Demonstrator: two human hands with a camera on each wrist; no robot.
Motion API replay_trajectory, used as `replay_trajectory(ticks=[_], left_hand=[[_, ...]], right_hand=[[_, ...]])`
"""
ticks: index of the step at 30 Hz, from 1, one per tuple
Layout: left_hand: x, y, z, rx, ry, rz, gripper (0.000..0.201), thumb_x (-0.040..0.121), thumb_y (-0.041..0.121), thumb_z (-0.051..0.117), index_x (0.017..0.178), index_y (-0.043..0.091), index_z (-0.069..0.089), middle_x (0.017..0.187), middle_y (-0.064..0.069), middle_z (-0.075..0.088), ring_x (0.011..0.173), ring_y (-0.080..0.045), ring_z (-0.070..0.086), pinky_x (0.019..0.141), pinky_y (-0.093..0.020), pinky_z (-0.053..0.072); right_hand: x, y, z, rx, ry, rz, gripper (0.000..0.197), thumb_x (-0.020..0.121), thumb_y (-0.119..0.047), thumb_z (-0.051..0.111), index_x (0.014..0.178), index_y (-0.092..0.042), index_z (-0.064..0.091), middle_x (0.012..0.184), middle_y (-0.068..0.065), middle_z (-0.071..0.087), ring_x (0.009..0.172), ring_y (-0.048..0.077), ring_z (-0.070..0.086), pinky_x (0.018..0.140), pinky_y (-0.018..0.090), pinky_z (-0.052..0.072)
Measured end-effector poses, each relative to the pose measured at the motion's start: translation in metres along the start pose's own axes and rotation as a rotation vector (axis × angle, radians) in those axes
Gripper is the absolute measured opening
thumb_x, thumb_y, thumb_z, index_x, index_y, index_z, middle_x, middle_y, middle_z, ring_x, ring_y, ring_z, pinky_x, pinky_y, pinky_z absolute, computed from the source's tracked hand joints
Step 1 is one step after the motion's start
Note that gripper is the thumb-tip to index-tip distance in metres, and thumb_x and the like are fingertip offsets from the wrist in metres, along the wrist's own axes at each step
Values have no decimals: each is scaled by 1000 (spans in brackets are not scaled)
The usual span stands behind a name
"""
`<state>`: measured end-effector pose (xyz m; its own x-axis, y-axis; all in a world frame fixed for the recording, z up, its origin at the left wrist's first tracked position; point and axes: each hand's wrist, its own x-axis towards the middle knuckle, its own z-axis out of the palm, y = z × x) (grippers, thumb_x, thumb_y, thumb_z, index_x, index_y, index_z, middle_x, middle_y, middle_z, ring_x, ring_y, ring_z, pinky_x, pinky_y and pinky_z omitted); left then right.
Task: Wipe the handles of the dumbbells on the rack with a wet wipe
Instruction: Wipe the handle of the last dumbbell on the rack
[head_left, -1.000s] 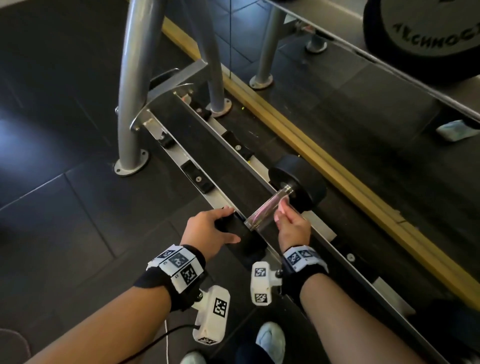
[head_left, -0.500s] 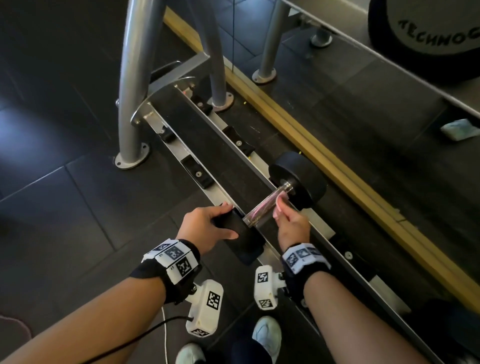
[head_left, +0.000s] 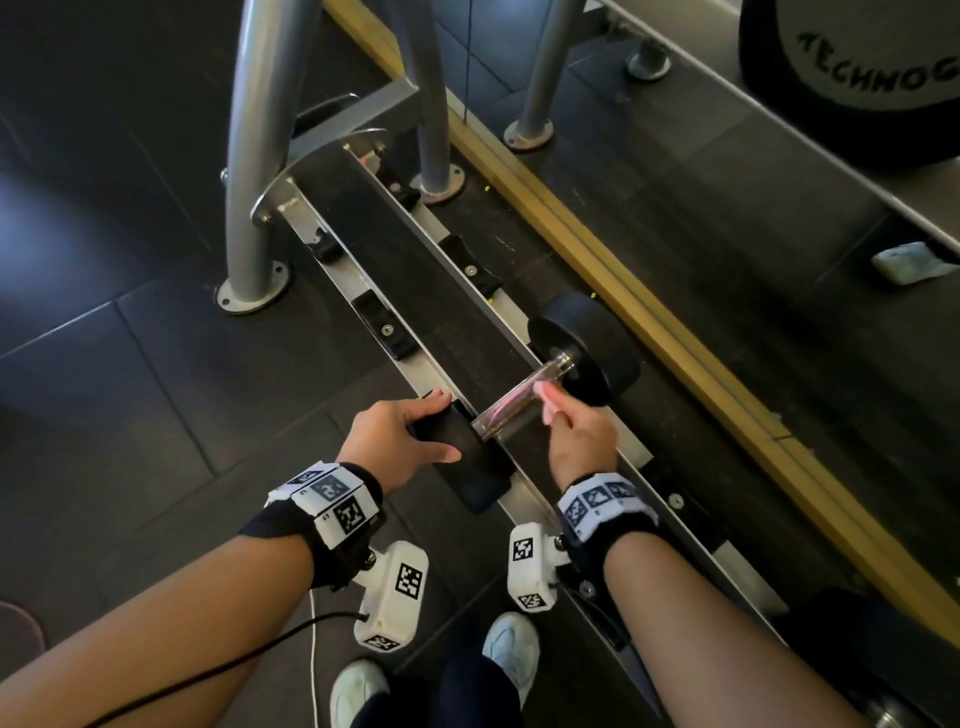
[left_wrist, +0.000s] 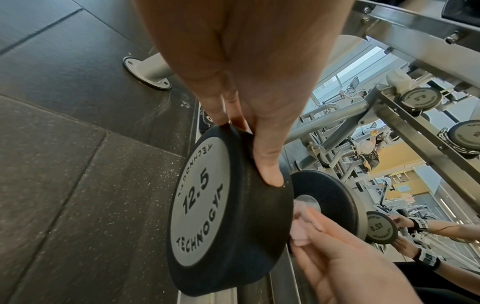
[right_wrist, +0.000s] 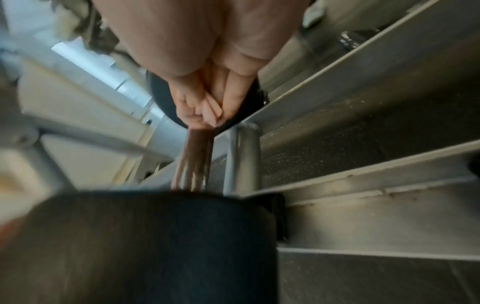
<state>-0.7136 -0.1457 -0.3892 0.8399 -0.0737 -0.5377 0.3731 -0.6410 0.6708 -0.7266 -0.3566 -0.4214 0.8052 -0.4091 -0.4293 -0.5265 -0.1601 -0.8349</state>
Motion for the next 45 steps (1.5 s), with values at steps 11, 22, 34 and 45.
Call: replay_trajectory(ticks=[11,22,34,45], left_hand=[[-6,6,0,-29,0,-35,71,73,22,86,134,42,56,141,19,53,134,-7,46,108,-19,29],[-8,8,-1,-45,-2,-44,73,73,21,86,137,39,55,145,19,50,137,-7,42,112,-21,26],[-10,12,-1,-37,0,-65,72,75,20,84,137,41,53,146,20,48,137,-9,42,108,-19,26],[-10,10,1,-40,2,-73,73,75,20,84,137,42,54,145,22,48,137,-8,42,110,-21,26]], right_hand=[[4,-15,-26,-434,-214,-213,30,97,-26,54,118,-47,62,95,-17,66,73,0,65,52,8,45],[51,-10,-18,-1202,-337,-783,66,85,-8,66,145,-22,42,150,-4,44,141,18,33,116,39,33],[30,4,-8,-978,-411,-744,39,100,-31,42,135,-49,40,127,-8,63,104,24,68,89,46,56],[17,12,4,-639,-471,-342,53,85,-78,32,116,-47,62,101,-17,71,90,-2,65,86,26,50]])
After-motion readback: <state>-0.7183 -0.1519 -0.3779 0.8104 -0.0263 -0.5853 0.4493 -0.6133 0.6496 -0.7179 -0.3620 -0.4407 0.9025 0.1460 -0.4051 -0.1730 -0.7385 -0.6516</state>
